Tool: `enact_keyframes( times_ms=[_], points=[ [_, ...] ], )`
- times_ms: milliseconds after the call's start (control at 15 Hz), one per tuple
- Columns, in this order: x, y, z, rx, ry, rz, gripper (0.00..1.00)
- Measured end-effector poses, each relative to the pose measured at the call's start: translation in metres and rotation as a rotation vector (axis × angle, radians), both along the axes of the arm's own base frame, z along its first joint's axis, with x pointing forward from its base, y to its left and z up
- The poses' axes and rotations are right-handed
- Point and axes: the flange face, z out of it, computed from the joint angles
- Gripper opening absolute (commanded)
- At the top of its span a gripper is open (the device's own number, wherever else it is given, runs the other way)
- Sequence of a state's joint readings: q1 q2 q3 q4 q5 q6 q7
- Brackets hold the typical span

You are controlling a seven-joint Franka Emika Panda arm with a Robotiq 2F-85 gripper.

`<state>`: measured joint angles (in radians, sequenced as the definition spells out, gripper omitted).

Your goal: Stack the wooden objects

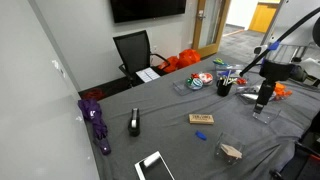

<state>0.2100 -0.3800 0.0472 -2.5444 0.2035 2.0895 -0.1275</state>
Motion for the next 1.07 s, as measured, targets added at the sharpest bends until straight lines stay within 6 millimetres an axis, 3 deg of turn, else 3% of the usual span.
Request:
enact_keyframes(
  times_ms=[467, 667, 1067],
  points=[
    [0.0, 0.0, 0.0, 0.0, 0.0, 0.0, 1.0],
    [-0.001, 0.002, -0.003, -0.015, 0.018, -0.082, 1.0],
    [-0.003, 0.017, -0.037, -0.051, 0.147, -0.368, 1.0]
  ],
)
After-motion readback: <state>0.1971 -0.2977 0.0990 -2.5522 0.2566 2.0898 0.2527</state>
